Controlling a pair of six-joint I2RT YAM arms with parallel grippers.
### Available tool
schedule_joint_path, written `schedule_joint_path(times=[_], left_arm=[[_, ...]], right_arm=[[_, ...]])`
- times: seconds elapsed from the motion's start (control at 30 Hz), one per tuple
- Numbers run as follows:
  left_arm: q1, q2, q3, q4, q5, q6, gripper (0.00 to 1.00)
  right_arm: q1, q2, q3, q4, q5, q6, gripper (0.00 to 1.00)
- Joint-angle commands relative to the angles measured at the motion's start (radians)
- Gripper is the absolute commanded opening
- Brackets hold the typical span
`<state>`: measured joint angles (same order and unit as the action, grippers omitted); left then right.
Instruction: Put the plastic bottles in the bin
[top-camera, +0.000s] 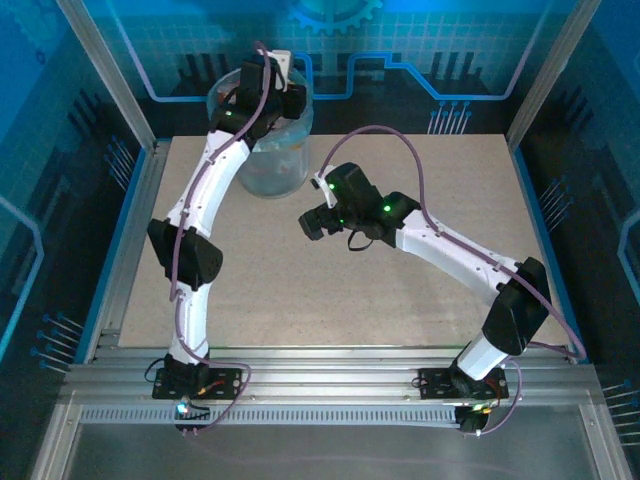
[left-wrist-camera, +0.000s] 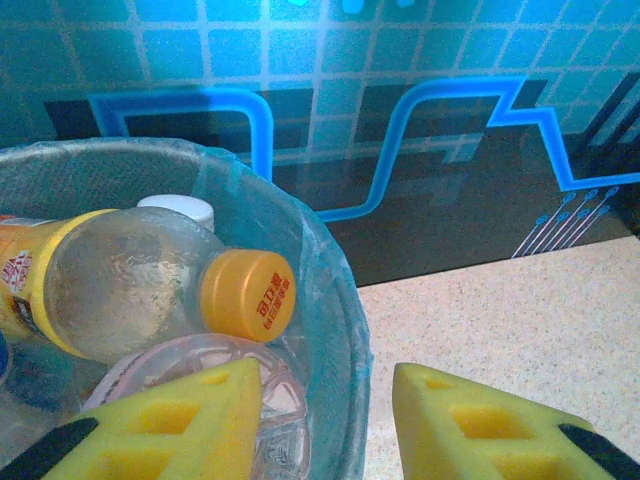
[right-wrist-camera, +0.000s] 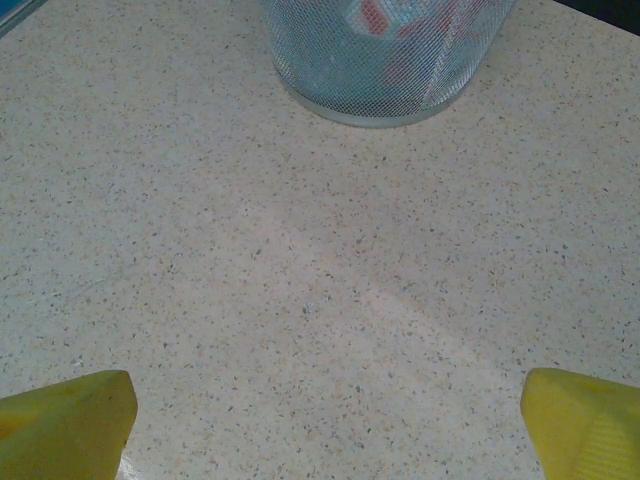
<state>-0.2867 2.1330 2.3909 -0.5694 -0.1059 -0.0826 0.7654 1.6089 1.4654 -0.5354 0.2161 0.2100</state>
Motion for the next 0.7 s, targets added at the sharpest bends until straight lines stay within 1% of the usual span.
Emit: schedule_joint_path(times=[0.0,0.17,0.4,0.53,0.67], left_arm=[[0.04,0.042,-0.055,-0.106,0.035,-0.068,0.4],[0.062,0.078,-0.053,-0.124,0.061,-0.096,0.39],[0.065,0.07,-0.024,-0.13,0.151,-0.126,0.39],[0.058,0.027,0.04,-0.129,0.179,-0.137,0.43],[0.042,-0.06,0.068,-0.103,0.2,-0.146,0.5]], right_arm=[[0.006,0.003,0.005,-0.023,-0.013,0.017,1.0],[0.011,0.018,0.019,-0.035,-0.017,0.023,1.0],[0.015,0.016,0.023,-0.045,-0.015,0.026,1.0],[0.018,0.0,0.028,-0.042,-0.011,0.026,1.0],[0.018,-0.014,0.028,-0.032,-0.007,0.029,1.0]])
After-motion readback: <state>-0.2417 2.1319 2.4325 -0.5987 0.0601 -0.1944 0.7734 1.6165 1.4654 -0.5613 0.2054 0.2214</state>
